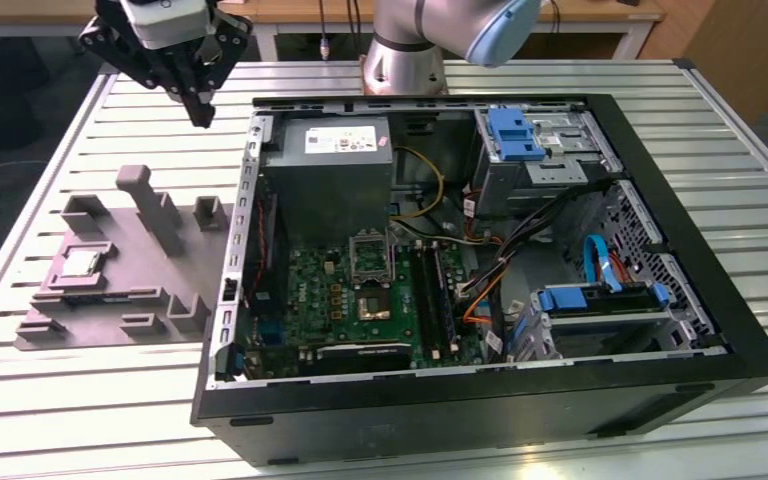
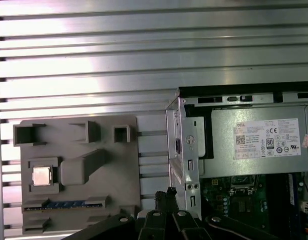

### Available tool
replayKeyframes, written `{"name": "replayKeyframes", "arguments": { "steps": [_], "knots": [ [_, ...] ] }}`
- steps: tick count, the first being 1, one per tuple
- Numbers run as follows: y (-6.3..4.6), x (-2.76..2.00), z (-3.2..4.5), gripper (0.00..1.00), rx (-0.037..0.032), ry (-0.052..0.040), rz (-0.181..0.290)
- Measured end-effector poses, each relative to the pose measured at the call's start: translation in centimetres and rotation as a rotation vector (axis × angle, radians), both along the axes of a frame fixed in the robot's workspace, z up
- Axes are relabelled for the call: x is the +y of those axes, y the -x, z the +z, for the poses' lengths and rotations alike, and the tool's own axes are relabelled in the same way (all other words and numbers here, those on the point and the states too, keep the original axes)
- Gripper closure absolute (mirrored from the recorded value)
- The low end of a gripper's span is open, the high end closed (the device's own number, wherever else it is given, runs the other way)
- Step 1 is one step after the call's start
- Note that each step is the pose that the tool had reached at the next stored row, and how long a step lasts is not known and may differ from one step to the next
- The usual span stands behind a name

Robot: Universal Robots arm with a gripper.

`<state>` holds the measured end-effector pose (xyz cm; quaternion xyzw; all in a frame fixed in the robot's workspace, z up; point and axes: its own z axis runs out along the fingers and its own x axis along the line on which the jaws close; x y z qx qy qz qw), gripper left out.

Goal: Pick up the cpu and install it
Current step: 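Reach for the cpu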

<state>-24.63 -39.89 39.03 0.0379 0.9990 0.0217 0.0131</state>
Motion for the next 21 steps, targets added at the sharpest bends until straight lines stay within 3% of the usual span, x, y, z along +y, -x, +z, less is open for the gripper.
{"name": "replayKeyframes", "arguments": {
  "steps": [21],
  "knots": [
    [0.59, 0.0, -0.01, 0.89, 0.0, 0.0, 0.0]
  ]
}}
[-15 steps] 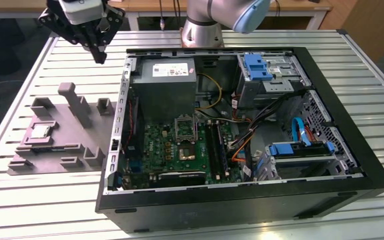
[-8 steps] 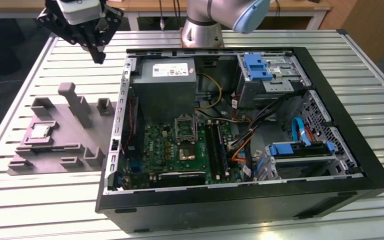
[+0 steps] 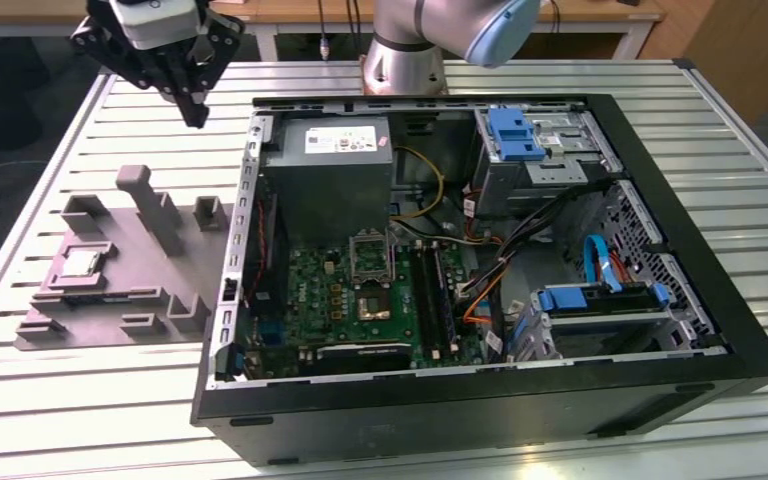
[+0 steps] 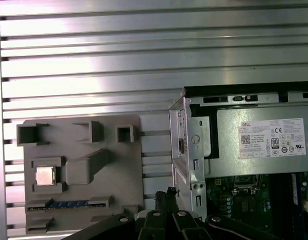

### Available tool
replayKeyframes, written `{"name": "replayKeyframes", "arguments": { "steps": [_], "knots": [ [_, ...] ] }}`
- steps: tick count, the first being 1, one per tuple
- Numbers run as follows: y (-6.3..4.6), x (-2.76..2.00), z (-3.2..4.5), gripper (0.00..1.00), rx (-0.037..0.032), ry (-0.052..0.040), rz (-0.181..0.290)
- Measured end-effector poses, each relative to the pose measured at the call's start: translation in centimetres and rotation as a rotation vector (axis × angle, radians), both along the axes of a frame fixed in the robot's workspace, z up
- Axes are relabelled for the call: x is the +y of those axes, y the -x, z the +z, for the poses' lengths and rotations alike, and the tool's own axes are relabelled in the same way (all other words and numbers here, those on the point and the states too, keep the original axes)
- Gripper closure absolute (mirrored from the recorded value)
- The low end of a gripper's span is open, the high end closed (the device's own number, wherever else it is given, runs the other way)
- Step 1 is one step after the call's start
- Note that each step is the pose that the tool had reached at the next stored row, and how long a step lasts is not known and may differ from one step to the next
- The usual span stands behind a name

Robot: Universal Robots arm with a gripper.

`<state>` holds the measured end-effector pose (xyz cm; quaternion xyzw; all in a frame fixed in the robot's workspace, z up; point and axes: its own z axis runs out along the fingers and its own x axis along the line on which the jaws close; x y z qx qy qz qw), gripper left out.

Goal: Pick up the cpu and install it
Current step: 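Reach for the cpu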

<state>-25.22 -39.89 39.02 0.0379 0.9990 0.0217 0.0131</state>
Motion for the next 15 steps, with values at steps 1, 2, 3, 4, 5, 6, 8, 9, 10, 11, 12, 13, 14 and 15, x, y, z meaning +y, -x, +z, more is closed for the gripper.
{"name": "replayKeyframes", "arguments": {
  "steps": [1, 2, 3, 4, 5, 6, 8, 9, 10, 11, 12, 13, 14, 15],
  "knots": [
    [0.03, 0.0, 0.0, 0.89, 0.0, 0.0, 0.0],
    [0.06, 0.0, 0.0, 0.89, 0.0, 0.0, 0.0],
    [0.1, 0.0, 0.0, 0.89, 0.0, 0.0, 0.0],
    [0.13, 0.0, 0.0, 0.89, 0.0, 0.0, 0.0],
    [0.16, 0.0, 0.0, 0.89, 0.0, 0.0, 0.0],
    [0.19, 0.0, 0.0, 0.89, -0.0001, 0.0, 0.0],
    [0.26, 0.0, 0.0, 0.89, 0.0, 0.0, 0.0],
    [0.29, 0.0, 0.0, 0.89, 0.0, 0.0, 0.0],
    [0.32, 0.0, -0.01, 0.89, 0.0, 0.0, 0.0],
    [0.36, 0.0, -0.01, 0.89, 0.0, 0.0, 0.0],
    [0.39, 0.0, -0.01, 0.89, 0.0, 0.0, 0.0],
    [0.43, 0.0, 0.0, 0.89, 0.0, 0.0, 0.0],
    [0.47, 0.0, -0.01, 0.89, -0.0001, 0.0, 0.0],
    [0.5, 0.0, -0.01, 0.89, 0.0, 0.0, 0.0]
  ]
}}
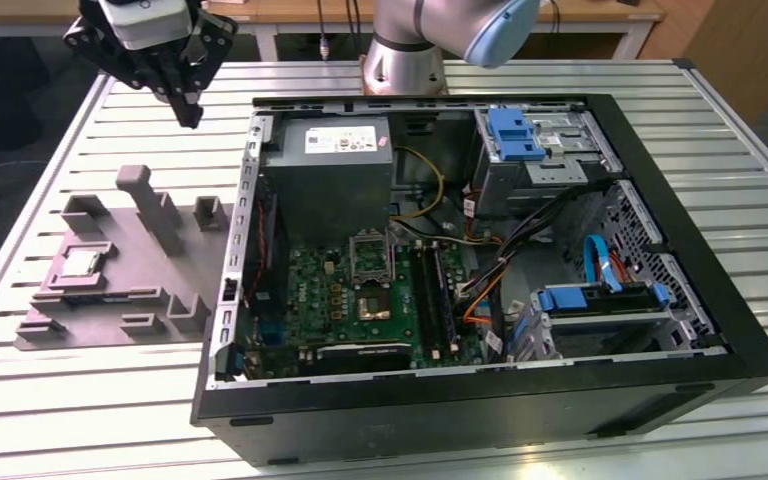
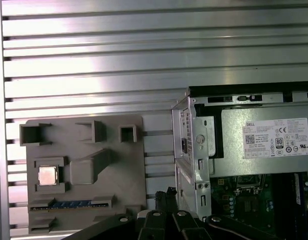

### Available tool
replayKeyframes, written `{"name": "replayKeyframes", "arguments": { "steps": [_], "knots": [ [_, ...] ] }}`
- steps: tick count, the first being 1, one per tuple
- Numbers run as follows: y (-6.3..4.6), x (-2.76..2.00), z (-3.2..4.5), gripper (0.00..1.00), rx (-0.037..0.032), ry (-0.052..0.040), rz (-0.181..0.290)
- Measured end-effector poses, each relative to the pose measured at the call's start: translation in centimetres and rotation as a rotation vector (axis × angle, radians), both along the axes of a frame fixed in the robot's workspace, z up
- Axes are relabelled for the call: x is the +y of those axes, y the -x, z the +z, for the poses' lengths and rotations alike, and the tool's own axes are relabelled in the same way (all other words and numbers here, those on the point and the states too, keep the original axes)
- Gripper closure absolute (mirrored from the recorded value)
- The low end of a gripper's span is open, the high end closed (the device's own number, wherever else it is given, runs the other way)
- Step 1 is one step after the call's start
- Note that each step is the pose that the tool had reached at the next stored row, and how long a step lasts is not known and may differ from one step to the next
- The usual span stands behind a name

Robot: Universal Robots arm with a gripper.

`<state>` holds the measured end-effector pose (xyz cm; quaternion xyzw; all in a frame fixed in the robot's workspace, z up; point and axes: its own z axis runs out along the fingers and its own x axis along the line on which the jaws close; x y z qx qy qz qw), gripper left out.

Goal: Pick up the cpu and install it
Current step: 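Reach for the cpu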

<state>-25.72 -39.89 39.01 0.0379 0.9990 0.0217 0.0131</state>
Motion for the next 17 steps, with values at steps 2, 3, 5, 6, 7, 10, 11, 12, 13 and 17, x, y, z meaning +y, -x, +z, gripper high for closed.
{"name": "replayKeyframes", "arguments": {
  "steps": [2, 3, 5, 6, 7, 10, 11, 12, 13, 17],
  "knots": [
    [0.06, 0.0, 0.0, 0.89, 0.0, 0.0, 0.0],
    [0.1, 0.0, 0.0, 0.89, 0.0, 0.0, 0.0],
    [0.17, 0.0, 0.0, 0.89, -0.0001, 0.0, 0.0],
    [0.2, 0.0, 0.0, 0.89, 0.0, 0.0, 0.0],
    [0.24, 0.0, 0.0, 0.89, 0.0, 0.0, 0.0],
    [0.33, 0.0, 0.0, 0.89, 0.0, 0.0, 0.0],
    [0.36, 0.0, 0.0, 0.89, 0.0, 0.0, 0.0],
    [0.4, 0.0, -0.01, 0.89, 0.0, 0.0, 0.0],
    [0.44, 0.0, -0.01, 0.89, 0.0, 0.0, 0.0],
    [0.69, 0.0, -0.01, 0.89, 0.0, 0.0, 0.0]
  ]
}}
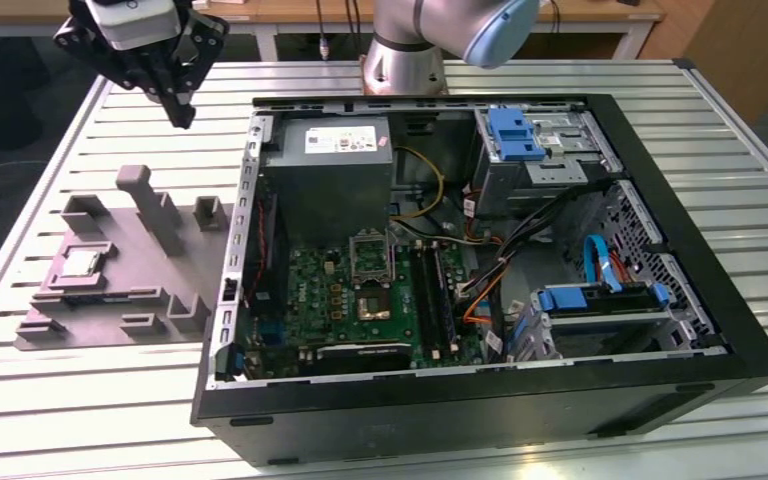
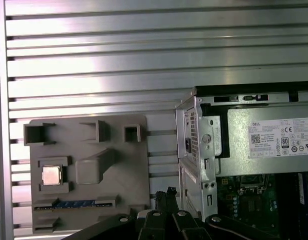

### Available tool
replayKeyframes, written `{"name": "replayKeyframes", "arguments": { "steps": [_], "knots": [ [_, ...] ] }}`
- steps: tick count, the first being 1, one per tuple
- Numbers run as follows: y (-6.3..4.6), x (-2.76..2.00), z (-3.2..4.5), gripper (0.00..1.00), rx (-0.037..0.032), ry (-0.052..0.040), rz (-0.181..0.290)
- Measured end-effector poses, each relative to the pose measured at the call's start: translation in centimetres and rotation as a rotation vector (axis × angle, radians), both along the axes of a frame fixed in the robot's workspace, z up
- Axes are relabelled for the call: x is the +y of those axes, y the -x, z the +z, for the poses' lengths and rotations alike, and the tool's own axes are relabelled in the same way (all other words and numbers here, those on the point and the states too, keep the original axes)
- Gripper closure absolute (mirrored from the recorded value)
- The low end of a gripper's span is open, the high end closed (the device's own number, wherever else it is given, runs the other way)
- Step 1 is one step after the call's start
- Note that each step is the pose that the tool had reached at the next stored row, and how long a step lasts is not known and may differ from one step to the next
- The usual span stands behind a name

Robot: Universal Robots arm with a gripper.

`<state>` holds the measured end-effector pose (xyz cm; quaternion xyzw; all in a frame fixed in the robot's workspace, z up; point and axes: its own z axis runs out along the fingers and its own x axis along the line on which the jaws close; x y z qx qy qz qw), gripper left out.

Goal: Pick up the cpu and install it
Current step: 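Reach for the cpu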

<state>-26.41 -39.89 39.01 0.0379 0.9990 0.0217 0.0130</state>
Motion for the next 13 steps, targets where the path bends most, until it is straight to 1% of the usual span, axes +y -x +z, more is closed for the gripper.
{"name": "replayKeyframes", "arguments": {
  "steps": [13],
  "knots": [
    [0.85, 0.0, -0.03, 0.89, -0.0001, -0.0001, 0.0]
  ]
}}
